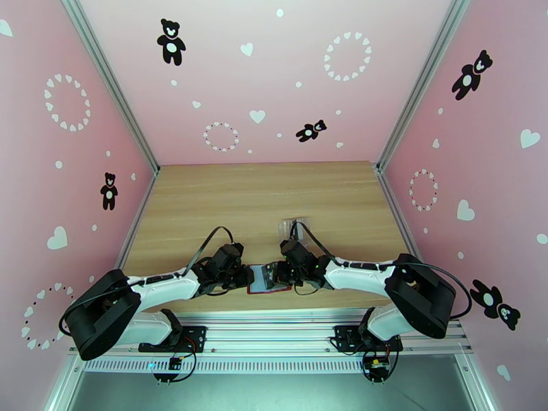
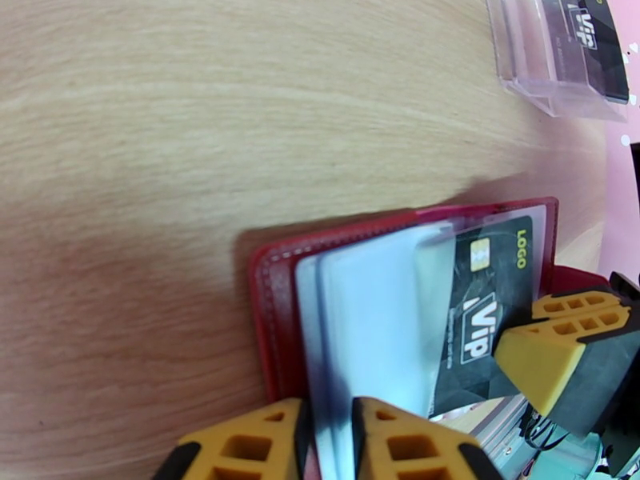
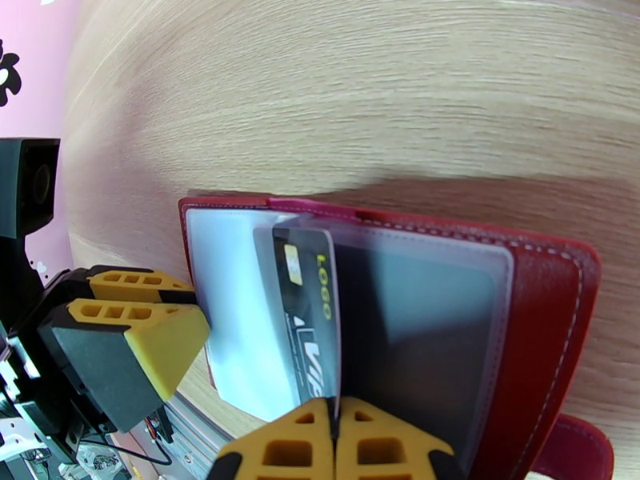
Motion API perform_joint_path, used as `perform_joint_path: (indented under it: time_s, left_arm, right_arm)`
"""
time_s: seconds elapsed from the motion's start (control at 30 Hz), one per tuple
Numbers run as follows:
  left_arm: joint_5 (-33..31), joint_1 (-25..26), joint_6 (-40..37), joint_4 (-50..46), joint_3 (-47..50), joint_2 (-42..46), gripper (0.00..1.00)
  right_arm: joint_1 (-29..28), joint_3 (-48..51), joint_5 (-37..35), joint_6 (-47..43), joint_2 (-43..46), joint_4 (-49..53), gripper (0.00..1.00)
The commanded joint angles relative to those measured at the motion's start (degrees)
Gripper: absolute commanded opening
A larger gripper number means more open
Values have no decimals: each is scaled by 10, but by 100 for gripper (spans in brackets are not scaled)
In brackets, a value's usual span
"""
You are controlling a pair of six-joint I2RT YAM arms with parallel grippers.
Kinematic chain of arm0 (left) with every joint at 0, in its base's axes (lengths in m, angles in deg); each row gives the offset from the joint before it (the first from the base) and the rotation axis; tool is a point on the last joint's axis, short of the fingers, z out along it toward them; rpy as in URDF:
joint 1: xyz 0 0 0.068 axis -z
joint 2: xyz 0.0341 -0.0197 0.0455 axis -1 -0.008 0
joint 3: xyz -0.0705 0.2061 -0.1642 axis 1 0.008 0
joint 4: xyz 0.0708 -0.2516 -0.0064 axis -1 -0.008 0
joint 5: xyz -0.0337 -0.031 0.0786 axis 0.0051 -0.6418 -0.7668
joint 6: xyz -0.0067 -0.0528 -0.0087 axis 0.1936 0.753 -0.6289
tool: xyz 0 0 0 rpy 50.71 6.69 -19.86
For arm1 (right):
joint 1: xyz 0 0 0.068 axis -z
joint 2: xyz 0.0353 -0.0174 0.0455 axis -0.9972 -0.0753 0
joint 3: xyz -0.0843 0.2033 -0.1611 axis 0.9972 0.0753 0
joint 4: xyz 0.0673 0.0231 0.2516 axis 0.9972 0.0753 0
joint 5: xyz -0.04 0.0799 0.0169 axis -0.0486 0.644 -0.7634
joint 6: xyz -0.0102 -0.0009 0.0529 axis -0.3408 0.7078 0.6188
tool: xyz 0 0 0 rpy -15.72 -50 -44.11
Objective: Put the credit cards into the card holder
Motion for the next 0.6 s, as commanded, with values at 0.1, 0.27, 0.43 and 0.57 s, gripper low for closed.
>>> perform_joint_path:
  time_s: [0.1,0.27,0.43,0.57]
  left_arm:
    - [-15,8,0,-13,8,-16,23]
    - [-16,8,0,-15,9,-14,23]
    - [-16,8,-2,-18,8,-13,23]
    - [-16,8,-2,-19,7,-12,23]
  right_arm:
    - [-9,-18,-22,-19,-17,93,21]
    - [-10,-46,-43,-47,-14,144,29]
    - [-11,-67,-52,-67,-19,166,33]
    - [-11,-76,-45,-70,-35,163,34]
